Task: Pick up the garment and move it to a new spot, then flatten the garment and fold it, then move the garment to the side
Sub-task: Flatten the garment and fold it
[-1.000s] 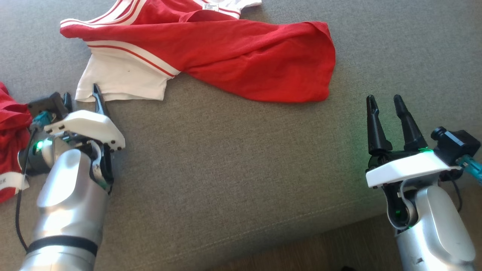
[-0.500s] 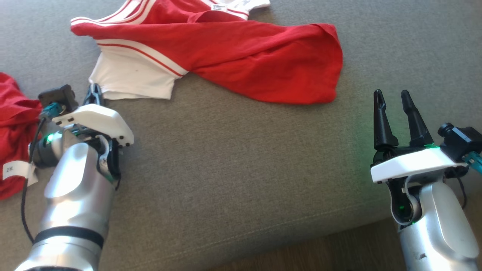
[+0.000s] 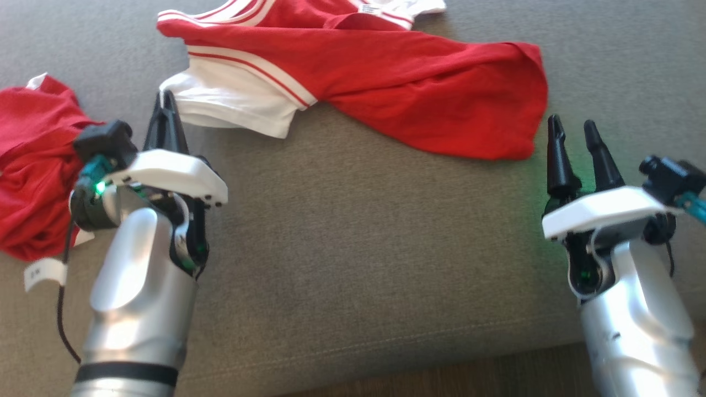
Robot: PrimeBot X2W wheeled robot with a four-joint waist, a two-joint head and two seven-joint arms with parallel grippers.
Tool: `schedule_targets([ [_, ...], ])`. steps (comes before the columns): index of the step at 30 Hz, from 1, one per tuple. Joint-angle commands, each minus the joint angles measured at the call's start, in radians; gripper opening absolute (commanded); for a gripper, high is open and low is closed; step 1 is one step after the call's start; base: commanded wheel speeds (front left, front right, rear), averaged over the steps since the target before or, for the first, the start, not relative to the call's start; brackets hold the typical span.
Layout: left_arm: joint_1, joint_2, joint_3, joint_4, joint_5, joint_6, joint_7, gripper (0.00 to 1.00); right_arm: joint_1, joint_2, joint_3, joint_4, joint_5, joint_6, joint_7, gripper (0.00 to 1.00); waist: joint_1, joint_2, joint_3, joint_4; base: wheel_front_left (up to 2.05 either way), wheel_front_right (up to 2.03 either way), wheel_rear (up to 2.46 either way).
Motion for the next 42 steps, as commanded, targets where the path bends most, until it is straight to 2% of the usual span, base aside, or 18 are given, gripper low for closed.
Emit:
schedule_targets([
  [1, 0.011, 0.017, 0.026, -0.061, 0.014, 0.010, -0.012, 0.00, -0.044, 0.003, 0.012, 0.010, 0.026, 0.000, 0.009, 1.00, 0.0000, 0.0000, 0.008, 0.017, 0.00, 0.00, 0.00],
  [11, 0.060, 0.005, -0.006, -0.158, 0.019, 0.030, -0.010, 0.00, -0.170, -0.009, -0.026, 0.200, 0.083, 0.000, 0.057, 1.00, 0.0000, 0.0000, 0.032, 0.053, 0.00, 0.00, 0.00],
  [25, 0.071, 0.008, -0.018, -0.191, 0.013, 0.049, 0.000, 0.00, -0.212, -0.026, 0.070, 0.291, 0.156, 0.000, 0.071, 1.00, 0.0000, 0.0000, 0.041, 0.060, 0.00, 0.00, 0.00],
  [26, 0.071, 0.009, -0.019, -0.191, 0.012, 0.049, 0.000, 0.00, -0.212, -0.028, 0.079, 0.293, 0.162, 0.000, 0.070, 0.91, 0.0000, 0.0000, 0.041, 0.060, 0.00, 0.00, 0.00],
  [27, 0.072, 0.009, -0.019, -0.191, 0.011, 0.050, 0.000, 0.00, -0.211, -0.029, 0.088, 0.294, 0.168, 0.000, 0.069, 0.42, 0.0000, 0.0000, 0.039, 0.059, 0.00, 0.00, 0.00],
  [28, 0.073, 0.010, -0.019, -0.190, 0.010, 0.051, 0.000, 0.00, -0.211, -0.031, 0.096, 0.296, 0.174, 0.000, 0.068, 0.00, 0.0000, 0.0000, 0.037, 0.058, 0.00, 0.00, 0.00],
  [37, 0.082, 0.018, -0.018, -0.187, 0.002, 0.057, 0.000, 0.00, -0.192, -0.073, 0.136, 0.286, 0.164, 0.000, 0.021, 0.00, 0.0000, 0.0000, 0.006, 0.050, 0.00, 0.00, 0.00],
  [42, 0.091, 0.021, -0.011, -0.203, -0.015, 0.049, -0.002, 0.00, -0.166, -0.118, 0.164, 0.219, 0.111, 0.000, 0.006, 0.00, 0.0000, 0.0000, -0.037, 0.043, 0.00, 0.00, 0.00],
])
